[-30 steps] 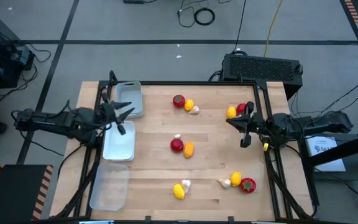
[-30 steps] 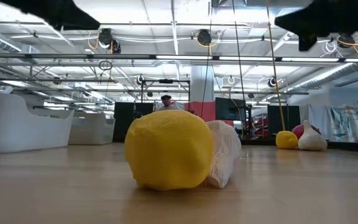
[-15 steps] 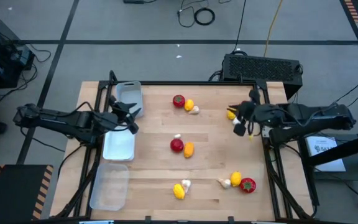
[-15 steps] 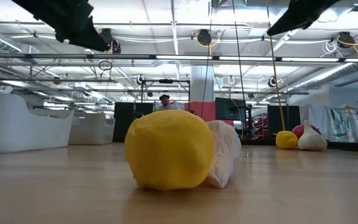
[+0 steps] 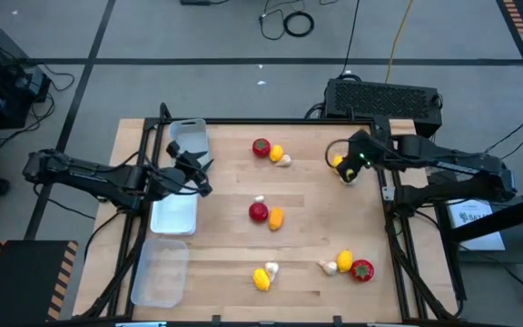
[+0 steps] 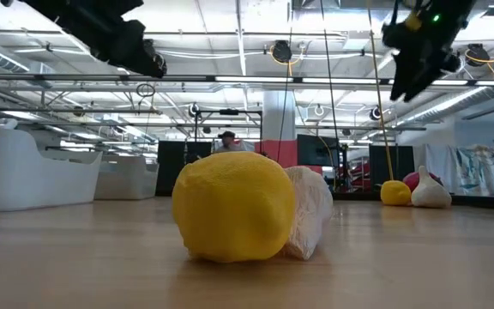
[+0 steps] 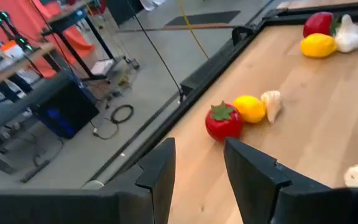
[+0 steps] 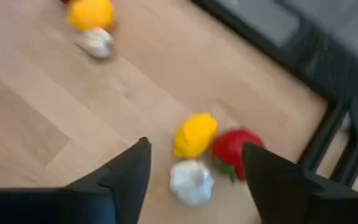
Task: Sort produce into baskets
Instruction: Put the tomato into the gray bin
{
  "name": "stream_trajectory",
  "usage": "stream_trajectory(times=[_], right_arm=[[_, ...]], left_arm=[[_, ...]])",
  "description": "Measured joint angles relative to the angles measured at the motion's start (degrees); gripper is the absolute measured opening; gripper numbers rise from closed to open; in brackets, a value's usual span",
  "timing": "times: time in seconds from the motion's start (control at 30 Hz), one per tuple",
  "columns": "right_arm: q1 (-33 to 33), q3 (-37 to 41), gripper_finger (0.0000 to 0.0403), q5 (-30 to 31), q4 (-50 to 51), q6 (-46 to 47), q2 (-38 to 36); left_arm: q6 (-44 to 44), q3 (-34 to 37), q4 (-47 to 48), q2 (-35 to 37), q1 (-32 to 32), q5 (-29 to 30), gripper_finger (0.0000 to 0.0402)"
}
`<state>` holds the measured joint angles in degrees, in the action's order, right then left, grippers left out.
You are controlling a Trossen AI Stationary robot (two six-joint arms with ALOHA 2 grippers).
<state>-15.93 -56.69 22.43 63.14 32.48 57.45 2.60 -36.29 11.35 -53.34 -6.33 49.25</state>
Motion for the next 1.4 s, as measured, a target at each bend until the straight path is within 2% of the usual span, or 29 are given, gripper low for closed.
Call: stream_trajectory(times=[0.27,0.4,0.57,0.83,0.97,1.2,1.4], right_arm=[[-11.65,0.0,0.0311,-6.43,0.64,-2.1,8.82],[-18.08,0.0,0.0332,-7.75,1.47,-3.24,14.19],[-24.18,0.0,0.0346,-10.57,1.41,-9.53,19.52],[-33.21,0.0,0.0348,-12.32,0.28,-15.9,25.37],[-35.98,0.0,0.0348,-15.25,-1.89,-18.13,26.9],[-37.72,0.35,0.0348,-16.82,-3.79,-16.64,28.22],[-37.7,4.74,0.0348,-16.69,-7.71,-13.97,28.46]], left_arm=[[-1.69,0.0,-3.71,-1.46,-0.02,0.29,0.0213],[-1.64,0.0,-4.11,-1.43,0.0,0.3,0.0252],[-1.64,0.0,-4.55,-1.42,-0.02,0.29,0.0284],[-2.04,0.0,-4.85,-1.42,0.0,0.29,0.0293],[-2.04,0.0,-4.84,-1.42,0.0,0.29,0.0293],[-2.04,0.0,-4.82,-1.42,0.0,0.29,0.0293],[-2.02,0.0,-4.27,-1.42,0.0,0.29,0.0293]])
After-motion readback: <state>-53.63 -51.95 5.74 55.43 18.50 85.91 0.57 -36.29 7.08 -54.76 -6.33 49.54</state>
